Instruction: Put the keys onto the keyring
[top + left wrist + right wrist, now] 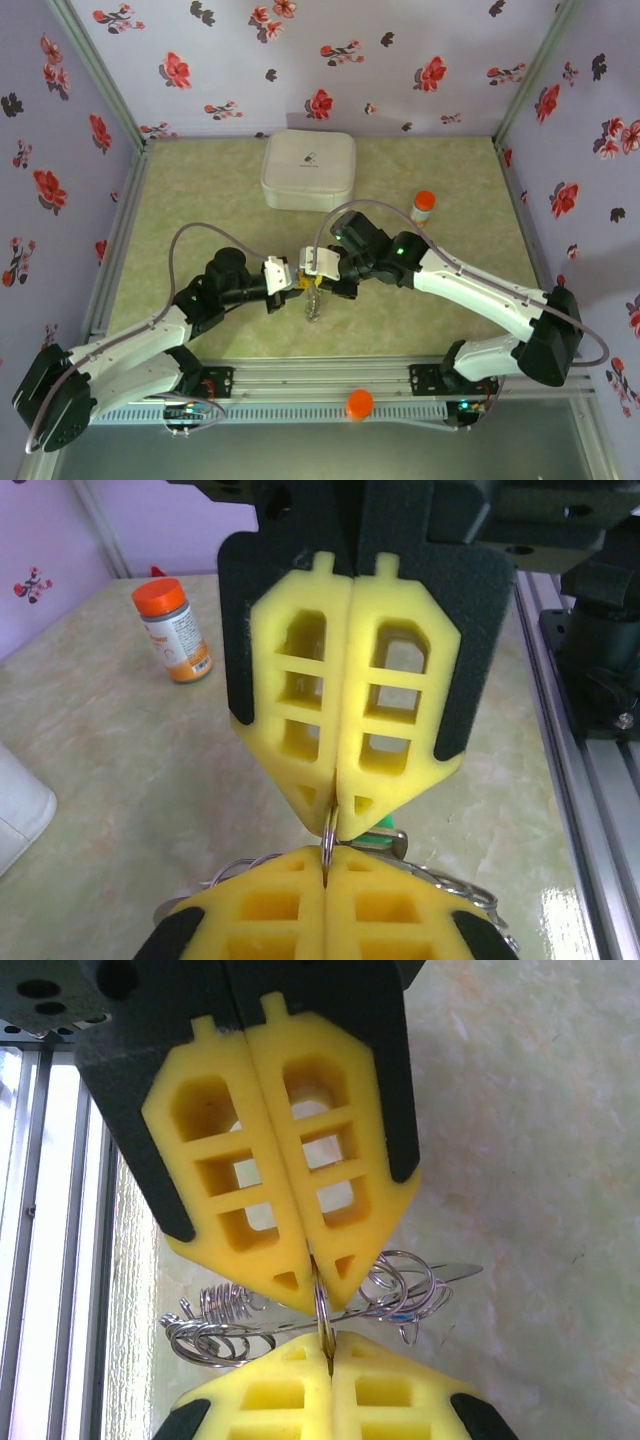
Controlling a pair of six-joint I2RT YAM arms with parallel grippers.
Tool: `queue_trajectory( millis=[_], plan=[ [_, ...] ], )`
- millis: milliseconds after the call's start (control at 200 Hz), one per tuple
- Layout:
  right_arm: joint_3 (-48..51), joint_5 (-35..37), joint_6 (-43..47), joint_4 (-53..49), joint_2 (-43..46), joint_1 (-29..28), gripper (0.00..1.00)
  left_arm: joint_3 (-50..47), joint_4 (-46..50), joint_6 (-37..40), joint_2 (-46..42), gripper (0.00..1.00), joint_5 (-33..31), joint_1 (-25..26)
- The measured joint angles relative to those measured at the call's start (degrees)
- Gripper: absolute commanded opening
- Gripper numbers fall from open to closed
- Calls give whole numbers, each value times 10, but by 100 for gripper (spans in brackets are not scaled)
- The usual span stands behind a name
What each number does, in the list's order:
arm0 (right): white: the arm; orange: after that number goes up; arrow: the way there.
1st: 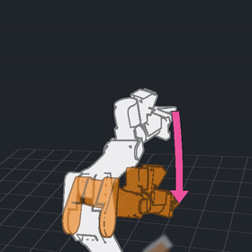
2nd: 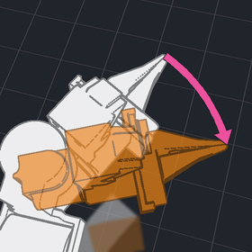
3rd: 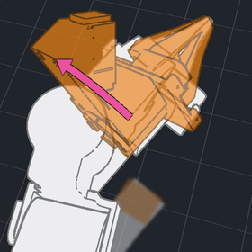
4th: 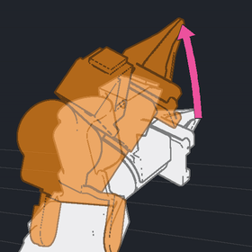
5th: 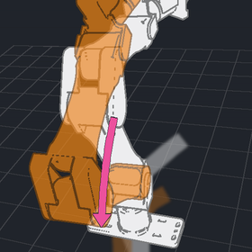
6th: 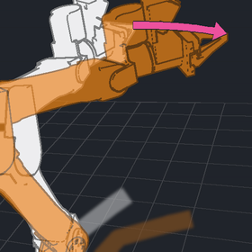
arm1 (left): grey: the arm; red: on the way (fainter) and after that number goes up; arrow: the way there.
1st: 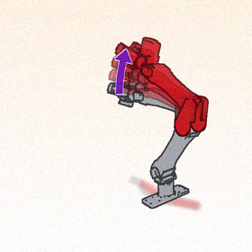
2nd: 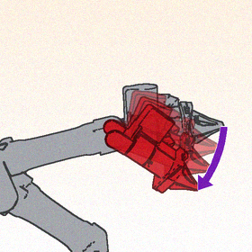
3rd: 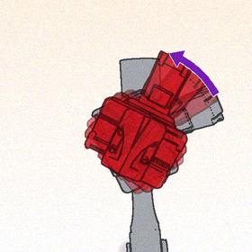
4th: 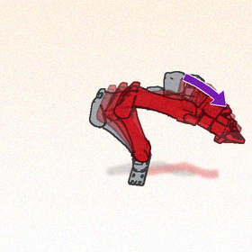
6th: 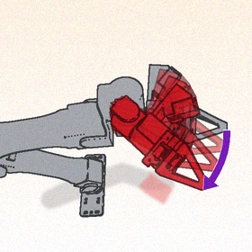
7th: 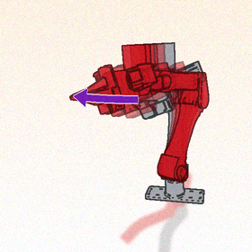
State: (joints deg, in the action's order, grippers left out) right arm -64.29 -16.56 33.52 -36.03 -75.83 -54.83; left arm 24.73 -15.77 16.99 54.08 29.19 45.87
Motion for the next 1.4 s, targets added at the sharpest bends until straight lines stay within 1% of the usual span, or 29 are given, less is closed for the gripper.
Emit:
queue_trajectory(
  millis=[130,210,390,560,690,955,1045,1400],
  plan=[
    [10,3,-2,14,10,0,21,0,-10,-1,0,0,0,0],
    [32,-3,-7,37,35,9,27,-15,-47,-5,0,0,-3,0],
    [82,-29,-14,93,85,47,29,-66,-167,-41,21,0,-7,0],
    [98,-42,-23,114,86,53,29,-78,-224,-62,30,0,-7,0],
    [105,-44,-27,123,83,54,28,-90,-241,-67,30,0,-7,0],
    [108,-55,-37,134,67,54,19,-100,-266,-79,30,0,-7,0],
    [108,-60,-40,136,63,54,17,-101,-271,-81,30,0,-7,0],
    [108,-82,-51,139,51,55,5,-106,-272,-81,30,0,-12,0]
  ],
)
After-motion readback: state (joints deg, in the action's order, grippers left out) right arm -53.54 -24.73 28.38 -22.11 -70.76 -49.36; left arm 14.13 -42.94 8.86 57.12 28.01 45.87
